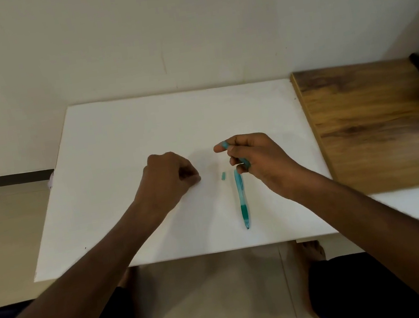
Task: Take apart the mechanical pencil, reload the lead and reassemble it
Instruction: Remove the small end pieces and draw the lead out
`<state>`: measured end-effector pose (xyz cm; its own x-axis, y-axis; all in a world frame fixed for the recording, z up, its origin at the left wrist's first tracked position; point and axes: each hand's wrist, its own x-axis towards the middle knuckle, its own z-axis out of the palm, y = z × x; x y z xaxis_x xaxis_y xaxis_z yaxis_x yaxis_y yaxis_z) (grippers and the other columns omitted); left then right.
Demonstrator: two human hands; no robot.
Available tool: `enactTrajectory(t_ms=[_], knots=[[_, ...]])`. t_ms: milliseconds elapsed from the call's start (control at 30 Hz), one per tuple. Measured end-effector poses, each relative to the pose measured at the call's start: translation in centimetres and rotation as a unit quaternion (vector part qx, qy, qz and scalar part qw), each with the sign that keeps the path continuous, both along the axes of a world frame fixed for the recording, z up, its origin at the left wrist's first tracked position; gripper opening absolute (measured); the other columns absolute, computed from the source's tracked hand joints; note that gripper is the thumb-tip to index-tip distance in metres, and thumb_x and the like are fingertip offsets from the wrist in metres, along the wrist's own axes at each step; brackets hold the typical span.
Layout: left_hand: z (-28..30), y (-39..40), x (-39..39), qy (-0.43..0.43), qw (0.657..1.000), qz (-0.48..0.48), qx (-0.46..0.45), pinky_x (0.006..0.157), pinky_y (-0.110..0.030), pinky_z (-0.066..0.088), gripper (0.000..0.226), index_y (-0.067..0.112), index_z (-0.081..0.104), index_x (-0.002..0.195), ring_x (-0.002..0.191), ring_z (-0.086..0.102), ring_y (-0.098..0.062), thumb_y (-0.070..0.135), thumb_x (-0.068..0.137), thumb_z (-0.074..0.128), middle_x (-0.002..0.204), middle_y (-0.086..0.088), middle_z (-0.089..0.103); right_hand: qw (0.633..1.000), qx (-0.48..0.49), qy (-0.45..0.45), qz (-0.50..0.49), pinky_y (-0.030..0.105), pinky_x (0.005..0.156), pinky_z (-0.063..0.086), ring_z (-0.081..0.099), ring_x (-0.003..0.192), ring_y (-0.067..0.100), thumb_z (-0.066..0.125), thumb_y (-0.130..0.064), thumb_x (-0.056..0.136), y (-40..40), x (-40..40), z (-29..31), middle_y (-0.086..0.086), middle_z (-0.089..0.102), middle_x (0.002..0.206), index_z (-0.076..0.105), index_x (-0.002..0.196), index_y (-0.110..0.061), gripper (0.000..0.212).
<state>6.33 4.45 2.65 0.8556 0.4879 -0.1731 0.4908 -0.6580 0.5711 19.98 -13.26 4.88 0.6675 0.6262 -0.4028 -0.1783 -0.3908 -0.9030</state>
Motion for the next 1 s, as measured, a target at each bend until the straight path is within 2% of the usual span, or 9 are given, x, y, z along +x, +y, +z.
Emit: enactTrajectory(t_ms=[100, 267, 367, 467, 533, 600, 700, 800, 1000], knots=[[-0.2, -0.1, 0.2, 0.003, 1.0, -0.004, -0.002, 0.075, -0.019, 0.052, 0.009, 0.021, 0.087, 0.092, 0.076, 0.073, -0.007, 0.025, 0.085, 0.092, 0.083, 0.008, 0.081, 0.997, 0.039, 0.05, -0.035, 0.028, 0.078, 0.057, 0.064, 0.08, 0.012, 0.063, -0.008, 0.103, 0.0, 0.1, 0.2, -0.004, 0.074, 0.086, 0.084, 0.1, -0.022, 0.026], [0.1, 0.3, 0.0, 0.024, 0.999, -0.033, 0.002, 0.09, -0.032, 0.061, 0.028, 0.015, 0.084, 0.103, 0.084, 0.075, -0.014, 0.026, 0.081, 0.096, 0.093, 0.001, 0.081, 0.996, 0.052, 0.041, -0.065, 0.028, 0.079, 0.062, 0.069, 0.08, 0.014, 0.067, -0.01, 0.102, -0.1, 0.2, 0.5, 0.002, 0.074, 0.089, 0.076, 0.102, -0.02, 0.013], [0.9, 1.2, 0.3, -0.001, 1.0, -0.017, 0.025, 0.084, -0.015, 0.053, 0.038, 0.012, 0.079, 0.115, 0.088, 0.074, -0.014, 0.036, 0.088, 0.089, 0.105, 0.002, 0.079, 0.995, 0.054, 0.04, -0.075, 0.029, 0.08, 0.063, 0.07, 0.08, 0.013, 0.065, -0.01, 0.103, -0.1, 0.2, 0.8, 0.003, 0.075, 0.091, 0.075, 0.102, -0.021, 0.015], [1.8, 1.6, 1.0, -0.086, 0.983, 0.116, -0.117, 0.095, -0.021, 0.059, 0.033, 0.016, 0.08, 0.116, 0.098, 0.078, -0.013, 0.045, 0.105, 0.067, 0.108, 0.006, 0.082, 0.995, 0.053, 0.028, -0.074, 0.032, 0.083, 0.063, 0.069, 0.08, 0.013, 0.065, -0.011, 0.103, 0.0, 0.2, 1.0, 0.003, 0.075, 0.092, 0.076, 0.104, -0.021, 0.015], [2.1, 1.1, 1.7, -0.165, 0.892, 0.211, -0.364, 0.101, -0.036, 0.061, 0.045, 0.015, 0.078, 0.118, 0.11, 0.079, -0.02, 0.051, 0.111, 0.051, 0.115, -0.002, 0.083, 0.997, 0.05, 0.01, -0.062, 0.031, 0.082, 0.062, 0.068, 0.078, 0.011, 0.069, -0.014, 0.101, 0.1, 0.0, 1.1, 0.001, 0.075, 0.091, 0.076, 0.106, -0.019, 0.011], [2.4, -0.1, 2.0, -0.234, 0.736, 0.268, -0.576, 0.1, -0.036, 0.06, 0.065, 0.009, 0.075, 0.125, 0.117, 0.079, -0.025, 0.062, 0.11, 0.041, 0.124, -0.01, 0.082, 0.998, 0.045, -0.02, -0.046, 0.027, 0.078, 0.062, 0.069, 0.075, 0.008, 0.072, -0.018, 0.1, 0.1, -0.3, 1.2, -0.003, 0.076, 0.088, 0.077, 0.108, -0.02, 0.01], [1.9, -2.1, 1.7, -0.292, 0.573, 0.252, -0.723, 0.112, -0.036, 0.054, 0.093, 0.004, 0.064, 0.144, 0.133, 0.071, -0.026, 0.079, 0.103, 0.029, 0.142, -0.015, 0.073, 0.993, 0.027, -0.115, -0.01, 0.02, 0.074, 0.06, 0.072, 0.08, 0.003, 0.075, -0.025, 0.098, 0.3, -1.4, 1.3, -0.011, 0.079, 0.089, 0.078, 0.105, -0.025, 0.008], [2.0, -3.5, 1.8, -0.331, 0.511, 0.229, -0.76, 0.122, -0.038, 0.046, 0.107, 0.001, 0.055, 0.153, 0.145, 0.061, -0.03, 0.087, 0.098, 0.024, 0.152, -0.018, 0.065, 0.971, 0.033, -0.234, 0.044, 0.015, 0.081, 0.058, 0.074, 0.093, 0.001, 0.078, -0.028, 0.096, 0.2, -2.9, 1.9, -0.015, 0.079, 0.096, 0.079, 0.107, -0.022, 0.012], [2.7, -4.4, 2.2, -0.358, 0.469, 0.119, -0.799, 0.129, -0.041, 0.035, 0.122, 0.001, 0.039, 0.164, 0.156, 0.045, -0.031, 0.095, 0.09, 0.019, 0.169, -0.018, 0.045, 0.92, 0.031, -0.377, 0.105, 0.022, 0.076, 0.057, 0.068, 0.079, 0.012, 0.08, -0.025, 0.095, 0.1, -4.1, 3.2, -0.002, 0.079, 0.098, 0.081, 0.106, -0.012, 0.017]])
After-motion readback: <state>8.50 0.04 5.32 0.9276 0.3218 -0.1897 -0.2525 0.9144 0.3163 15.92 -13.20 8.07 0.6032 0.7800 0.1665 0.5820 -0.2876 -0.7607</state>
